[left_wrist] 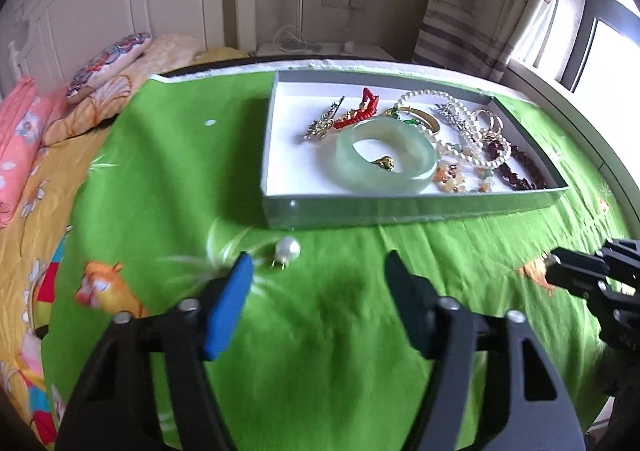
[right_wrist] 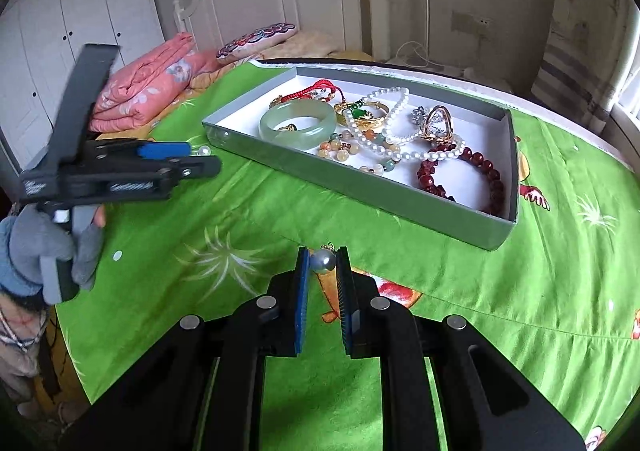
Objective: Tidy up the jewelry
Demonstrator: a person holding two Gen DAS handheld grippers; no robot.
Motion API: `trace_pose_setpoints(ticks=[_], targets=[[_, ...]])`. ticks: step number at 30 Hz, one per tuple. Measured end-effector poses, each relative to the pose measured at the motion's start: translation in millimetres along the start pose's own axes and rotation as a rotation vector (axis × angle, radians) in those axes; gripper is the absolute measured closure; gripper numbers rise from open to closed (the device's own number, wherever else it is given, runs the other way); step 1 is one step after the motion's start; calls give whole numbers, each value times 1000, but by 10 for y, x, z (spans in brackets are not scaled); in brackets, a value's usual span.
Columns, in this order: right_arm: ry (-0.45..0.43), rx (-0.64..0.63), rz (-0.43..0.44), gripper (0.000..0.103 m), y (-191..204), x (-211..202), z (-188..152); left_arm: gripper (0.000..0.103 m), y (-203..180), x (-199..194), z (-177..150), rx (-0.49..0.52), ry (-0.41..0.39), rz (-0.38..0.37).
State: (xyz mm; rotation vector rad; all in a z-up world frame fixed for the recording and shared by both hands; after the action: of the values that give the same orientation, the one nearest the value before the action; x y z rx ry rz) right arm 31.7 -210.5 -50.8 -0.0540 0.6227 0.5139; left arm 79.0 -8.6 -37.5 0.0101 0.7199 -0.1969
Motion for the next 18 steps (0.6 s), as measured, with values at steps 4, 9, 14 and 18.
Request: trace_pose_setpoints(ticks=[4,9,14,18], targets=[[2,17,11,89,-33,2,1,60,24,71,31,4,2,-16],[-4,24,14,89,-53,-18,8,90,-70,-14,-48,60,-15,-28],[-9,31,13,89,-66,-25,12,90,-148,-297,-121,50,-91,-17],[-13,32,8,89,-79,-28,17,90,-195,-581,-220,19,-156,-28]])
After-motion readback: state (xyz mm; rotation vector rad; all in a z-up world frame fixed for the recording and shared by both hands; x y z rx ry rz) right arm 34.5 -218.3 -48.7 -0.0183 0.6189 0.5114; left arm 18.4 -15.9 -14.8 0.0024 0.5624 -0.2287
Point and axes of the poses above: each gripper's, at about its wrist camera, not at the fingertips, and x roughly the way its jaws point, y to its left, z to its top, the point moved 7 cm from there along x, roughly the way its jaws point, and after that the axes turned 10 degrees about -y, right-handed, at the moved point
